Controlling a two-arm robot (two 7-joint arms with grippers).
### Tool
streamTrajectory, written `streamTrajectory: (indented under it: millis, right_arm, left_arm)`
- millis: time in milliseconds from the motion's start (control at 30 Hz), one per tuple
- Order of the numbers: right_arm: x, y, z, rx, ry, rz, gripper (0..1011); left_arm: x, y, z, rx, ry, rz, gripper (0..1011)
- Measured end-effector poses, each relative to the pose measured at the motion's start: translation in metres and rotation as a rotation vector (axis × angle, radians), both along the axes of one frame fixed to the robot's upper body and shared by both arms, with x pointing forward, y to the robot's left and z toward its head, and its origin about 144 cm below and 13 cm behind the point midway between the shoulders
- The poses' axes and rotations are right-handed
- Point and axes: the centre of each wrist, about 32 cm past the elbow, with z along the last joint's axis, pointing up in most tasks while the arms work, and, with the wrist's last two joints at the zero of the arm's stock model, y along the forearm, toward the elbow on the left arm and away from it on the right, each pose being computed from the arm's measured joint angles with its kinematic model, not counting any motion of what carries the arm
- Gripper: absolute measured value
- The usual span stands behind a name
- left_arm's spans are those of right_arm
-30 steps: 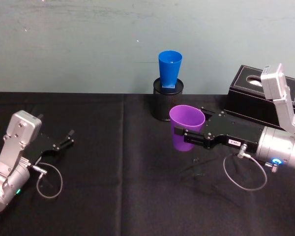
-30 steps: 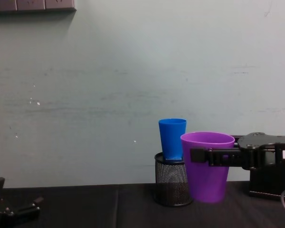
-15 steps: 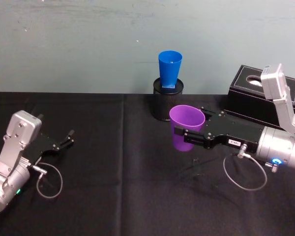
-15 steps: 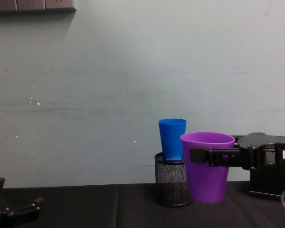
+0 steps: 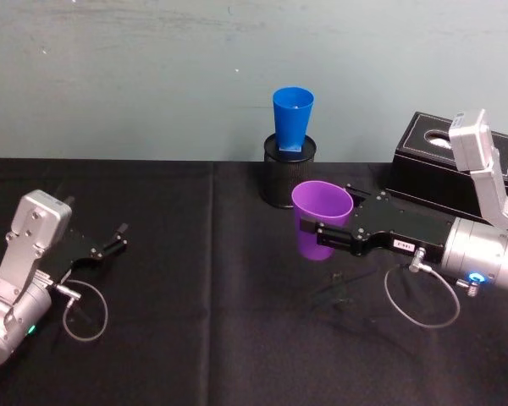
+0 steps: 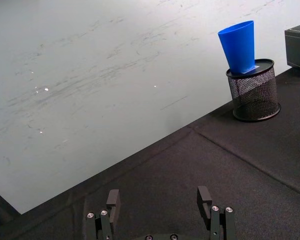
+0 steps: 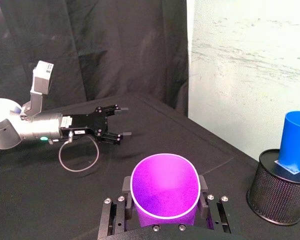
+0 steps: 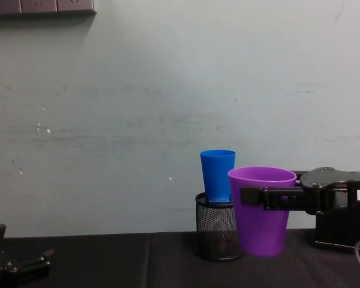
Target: Pick up one cup with a gripper and tap it against the other cup.
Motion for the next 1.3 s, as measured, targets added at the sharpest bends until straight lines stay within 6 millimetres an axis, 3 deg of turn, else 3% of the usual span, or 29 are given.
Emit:
streamTrajectory:
  millis: [567,1300]
  right_arm:
    - [0.006,0.009,-0.003,-0.006,0.004,-0.033,726]
    - [0.055,0.058,0.001,0.012,0.004,-0.235,726]
  left_arm:
    - [0.000,0.000,0.000,0.000,0.000,0.000,1011]
    - [0.000,0.000,0.000,0.000,0.000,0.000,1011]
